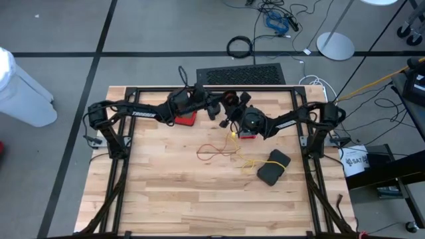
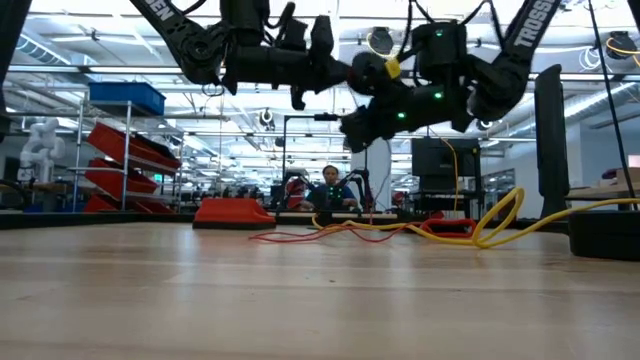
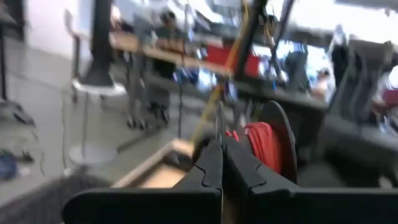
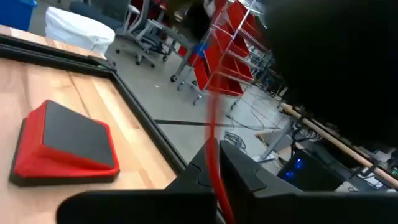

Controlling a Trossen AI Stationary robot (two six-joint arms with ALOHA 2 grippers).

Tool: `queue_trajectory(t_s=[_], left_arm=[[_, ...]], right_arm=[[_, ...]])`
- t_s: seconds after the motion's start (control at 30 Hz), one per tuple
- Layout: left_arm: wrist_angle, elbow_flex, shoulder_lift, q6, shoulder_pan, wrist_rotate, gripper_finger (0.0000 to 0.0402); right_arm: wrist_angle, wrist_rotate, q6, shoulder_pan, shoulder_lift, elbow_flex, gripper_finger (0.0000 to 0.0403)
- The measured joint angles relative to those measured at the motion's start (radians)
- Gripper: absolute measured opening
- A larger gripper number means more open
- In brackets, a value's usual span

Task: Coil cords
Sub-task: Coil the red wire onto spool

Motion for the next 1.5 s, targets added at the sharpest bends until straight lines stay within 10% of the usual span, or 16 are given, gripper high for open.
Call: queue_trajectory(t_s=[0.23, 0.87, 1.5], left_arm=[[-0.125, -0.023, -0.026, 0.061, 0.042, 0.121, 0.0001], [-0.141, -0.2, -0.068, 0.133, 0.052, 0.21, 0.0005], [-0.14, -0.23, -0.068, 0.137, 0.046, 0.328, 0.0008]], right_arm=[[-0.004, -0.024, 0.033, -0.02, -0.076, -0.14, 0.0002], [-0.061, -0.567, 0.233, -0.076, -0.085, -0.24, 0.0063], [-0.22, -0.702, 0.292, -0.076, -0.1, -0.24, 0.008]])
